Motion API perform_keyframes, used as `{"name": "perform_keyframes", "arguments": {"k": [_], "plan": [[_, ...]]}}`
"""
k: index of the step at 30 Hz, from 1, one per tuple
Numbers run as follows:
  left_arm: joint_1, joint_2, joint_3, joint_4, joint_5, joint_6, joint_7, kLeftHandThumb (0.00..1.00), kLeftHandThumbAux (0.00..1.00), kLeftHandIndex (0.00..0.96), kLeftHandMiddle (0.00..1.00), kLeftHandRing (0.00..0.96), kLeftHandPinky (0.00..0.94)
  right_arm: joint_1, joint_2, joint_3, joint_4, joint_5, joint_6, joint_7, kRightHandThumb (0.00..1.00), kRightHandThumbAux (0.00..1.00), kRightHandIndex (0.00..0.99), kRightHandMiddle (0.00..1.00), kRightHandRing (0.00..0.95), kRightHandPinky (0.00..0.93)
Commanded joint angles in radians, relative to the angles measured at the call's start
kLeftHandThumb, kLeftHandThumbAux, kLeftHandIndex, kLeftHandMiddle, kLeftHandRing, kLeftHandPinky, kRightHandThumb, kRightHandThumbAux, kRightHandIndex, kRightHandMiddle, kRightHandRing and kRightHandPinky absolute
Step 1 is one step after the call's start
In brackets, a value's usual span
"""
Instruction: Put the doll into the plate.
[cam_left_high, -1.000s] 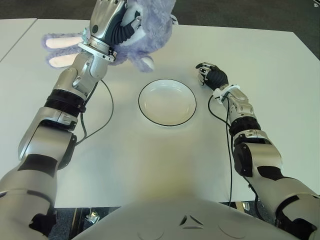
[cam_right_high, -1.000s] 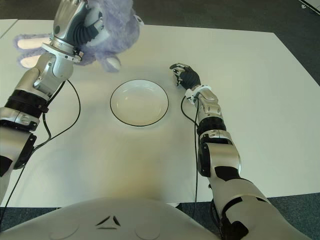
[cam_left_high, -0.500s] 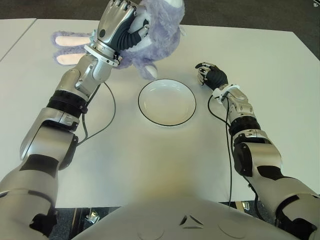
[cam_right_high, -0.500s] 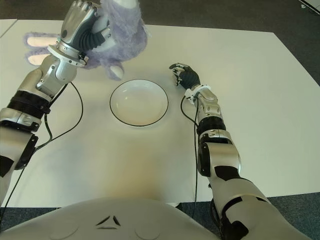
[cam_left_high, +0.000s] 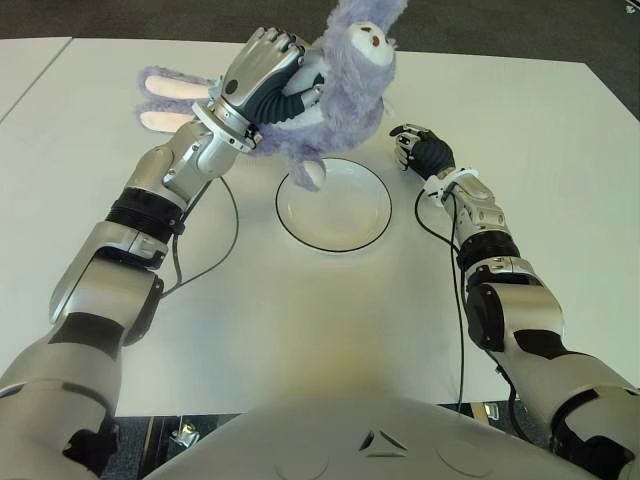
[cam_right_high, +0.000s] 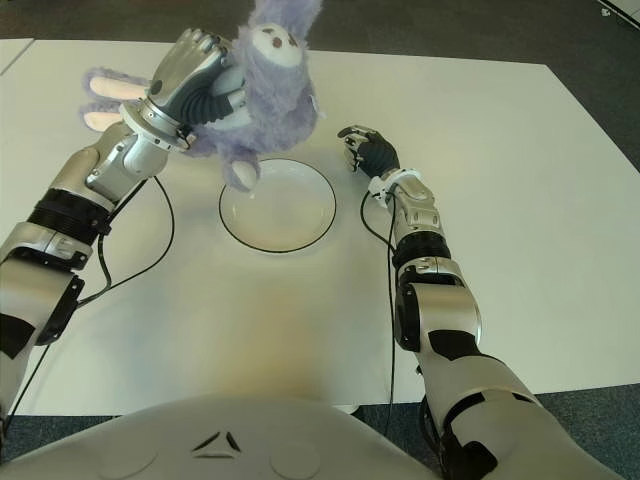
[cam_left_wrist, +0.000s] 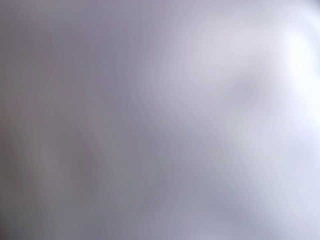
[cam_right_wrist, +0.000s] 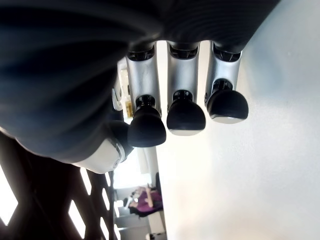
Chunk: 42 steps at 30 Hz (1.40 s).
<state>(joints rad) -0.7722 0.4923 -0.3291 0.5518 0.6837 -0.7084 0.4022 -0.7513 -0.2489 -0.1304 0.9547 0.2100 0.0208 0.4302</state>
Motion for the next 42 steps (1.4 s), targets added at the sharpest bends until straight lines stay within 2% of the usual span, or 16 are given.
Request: {"name": "perform_keyframes", "arguments": {"k": [1,7,13,21,32,42], "plan": [[0.024,-0.016,-0.007,-0.023,0.0,-0.014,-0.033,1.0,0.65,0.897,0.904,0.892,0.861,0.071,0.022,0.019,0.068,-0.036,0.043,-0.012,0.688,0.729,0.438,0.848,0.834,0.819],[0.036,-0.043,-0.031,-0.034,0.064,-0.017,-0.001,1.0,0.617,0.88,0.902,0.897,0.872,0.07,0.023,0.019,0.072,-0.035,0.034,-0.007,0.688,0.729,0.438,0.841,0.826,0.812],[0.043,-0.057,-0.041,-0.022,0.043,-0.044,-0.038,1.0,0.602,0.872,0.9,0.891,0.869,0.072,0.023,0.023,0.074,-0.035,0.026,-0.003,0.687,0.729,0.438,0.841,0.827,0.821],[0.031,-0.068,-0.08,-0.004,0.08,-0.049,-0.049,1.0,0.608,0.874,0.903,0.891,0.88,0.072,0.023,0.029,0.074,-0.04,0.029,-0.008,0.687,0.73,0.437,0.845,0.829,0.814],[0.032,-0.096,-0.103,-0.039,0.149,-0.011,-0.025,0.994,0.608,0.871,0.902,0.897,0.877,0.069,0.024,0.033,0.074,-0.042,0.04,-0.009,0.688,0.729,0.438,0.829,0.815,0.809],[0.028,-0.114,-0.163,-0.002,0.234,0.004,0.026,0.979,0.616,0.876,0.912,0.907,0.889,0.07,0.029,0.039,0.05,-0.043,0.071,-0.032,0.692,0.726,0.438,0.816,0.803,0.79]]}}
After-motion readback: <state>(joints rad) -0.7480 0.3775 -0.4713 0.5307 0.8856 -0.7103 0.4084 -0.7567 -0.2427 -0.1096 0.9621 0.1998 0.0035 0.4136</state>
